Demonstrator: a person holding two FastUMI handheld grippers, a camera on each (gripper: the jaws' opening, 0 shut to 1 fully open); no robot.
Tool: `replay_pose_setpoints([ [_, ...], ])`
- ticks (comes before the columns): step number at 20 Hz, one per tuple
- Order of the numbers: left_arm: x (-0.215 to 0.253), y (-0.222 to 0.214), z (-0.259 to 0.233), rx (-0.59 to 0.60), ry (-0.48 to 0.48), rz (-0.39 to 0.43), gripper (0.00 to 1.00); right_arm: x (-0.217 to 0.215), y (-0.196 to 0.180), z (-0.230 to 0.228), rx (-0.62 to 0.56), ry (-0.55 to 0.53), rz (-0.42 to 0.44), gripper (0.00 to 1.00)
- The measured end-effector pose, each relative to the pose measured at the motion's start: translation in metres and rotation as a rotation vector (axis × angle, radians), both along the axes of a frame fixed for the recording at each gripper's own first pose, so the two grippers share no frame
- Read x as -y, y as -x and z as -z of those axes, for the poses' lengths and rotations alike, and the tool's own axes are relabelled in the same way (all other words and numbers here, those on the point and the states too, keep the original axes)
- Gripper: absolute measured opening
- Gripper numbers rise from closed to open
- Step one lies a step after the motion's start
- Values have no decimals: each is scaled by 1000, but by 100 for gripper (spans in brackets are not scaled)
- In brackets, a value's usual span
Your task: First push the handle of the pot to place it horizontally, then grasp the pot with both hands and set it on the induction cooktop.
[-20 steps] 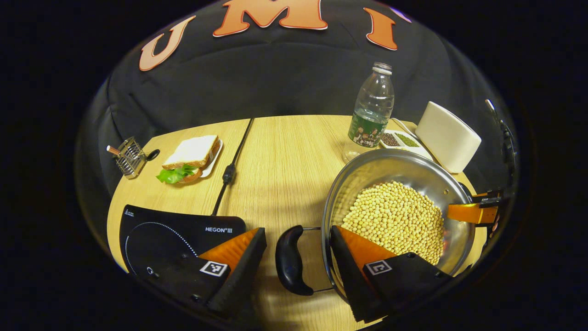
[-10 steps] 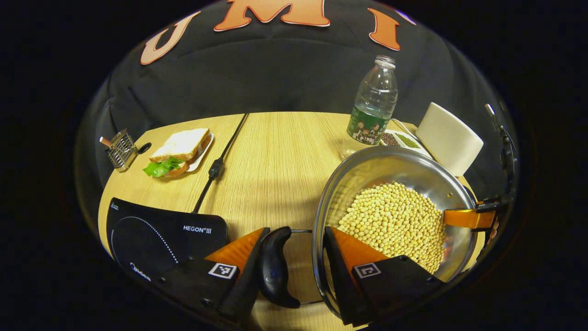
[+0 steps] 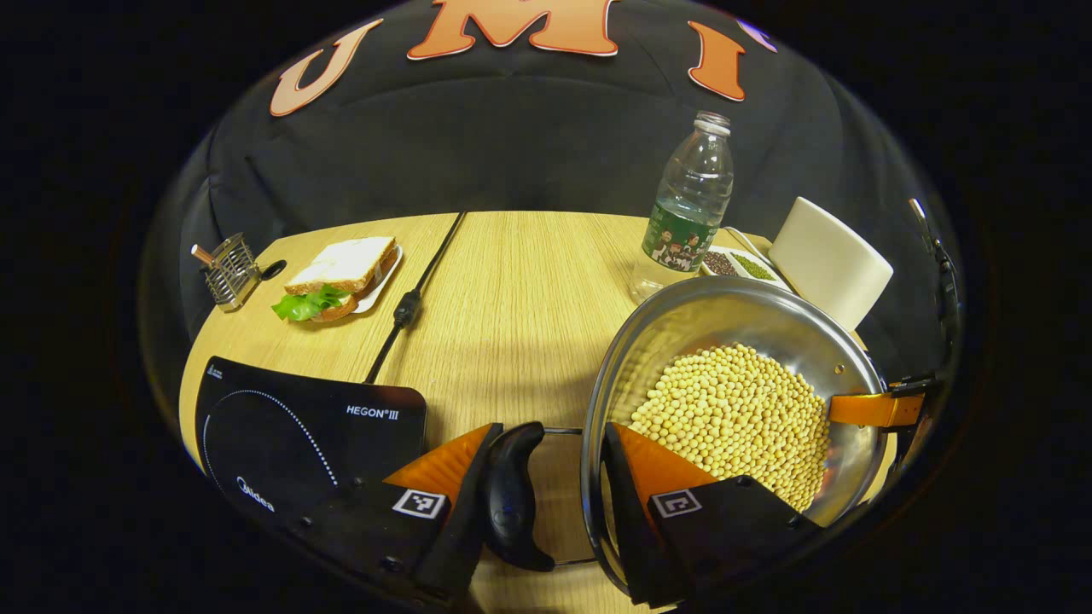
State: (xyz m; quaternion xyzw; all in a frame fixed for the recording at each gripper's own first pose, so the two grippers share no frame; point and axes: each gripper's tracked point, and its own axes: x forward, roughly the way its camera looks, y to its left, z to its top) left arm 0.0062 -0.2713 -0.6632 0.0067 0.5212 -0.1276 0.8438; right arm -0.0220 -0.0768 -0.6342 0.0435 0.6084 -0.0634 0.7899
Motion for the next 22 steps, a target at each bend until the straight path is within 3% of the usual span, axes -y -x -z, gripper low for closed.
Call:
replay_pose_setpoints([
  [12,-43,-4,-84,118,-24,-30,73,-43,1,-68,107,-6,-6,54],
  [15,-68,-3,-100,134,-33,-54,70,-66,-3,-83,126,-12,-36,54],
  [16,-78,-1,-106,137,-39,-63,75,-76,-4,-86,129,-16,-48,54],
  [17,-89,-1,-111,141,-45,-71,70,-87,-5,-90,133,-19,-63,54],
  [22,-156,1,-138,170,-71,-136,72,-147,-16,-105,160,-50,-141,54],
])
